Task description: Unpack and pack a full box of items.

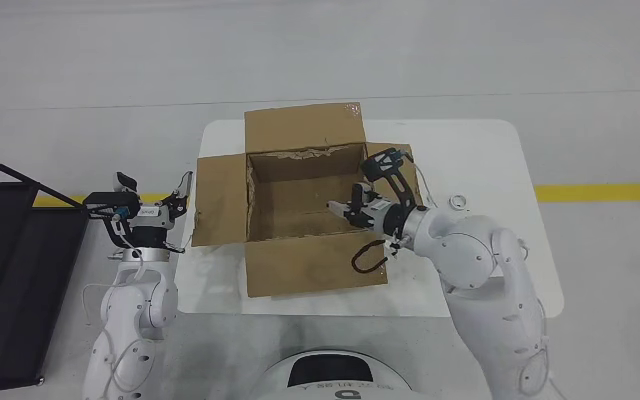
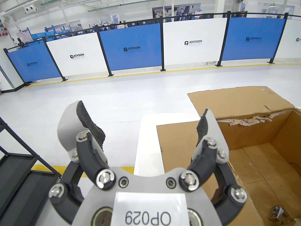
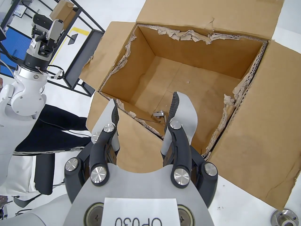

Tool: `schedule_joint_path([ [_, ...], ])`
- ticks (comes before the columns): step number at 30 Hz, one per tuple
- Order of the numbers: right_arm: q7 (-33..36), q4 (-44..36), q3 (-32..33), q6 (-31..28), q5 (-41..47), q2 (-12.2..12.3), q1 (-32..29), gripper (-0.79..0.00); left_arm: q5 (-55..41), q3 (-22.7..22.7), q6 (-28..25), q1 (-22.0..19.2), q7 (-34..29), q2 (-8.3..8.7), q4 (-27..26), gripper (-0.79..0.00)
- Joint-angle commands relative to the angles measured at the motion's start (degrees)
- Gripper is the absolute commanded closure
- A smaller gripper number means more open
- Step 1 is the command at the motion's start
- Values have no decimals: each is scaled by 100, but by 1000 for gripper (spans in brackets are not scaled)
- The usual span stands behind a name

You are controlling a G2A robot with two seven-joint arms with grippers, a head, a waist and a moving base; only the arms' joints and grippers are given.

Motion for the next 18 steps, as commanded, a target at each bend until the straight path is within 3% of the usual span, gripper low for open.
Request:
schedule_joint_path([
  [1,242,164,-355,15,-46,-22,412,-363,0,0,0,0,0,0,0,-785],
  [8,1177,1992,-1913,433,280,-321,2619,-369,0,0,0,0,0,0,0,-785],
  [11,1387,2782,-2508,636,265,-488,3318,-468,0,0,0,0,0,0,0,-785],
  [14,1498,3485,-2944,897,295,-653,3824,-372,0,0,0,0,0,0,0,-785],
  [18,1847,4334,-3524,1122,281,-887,4394,-366,0,0,0,0,0,0,0,-785],
])
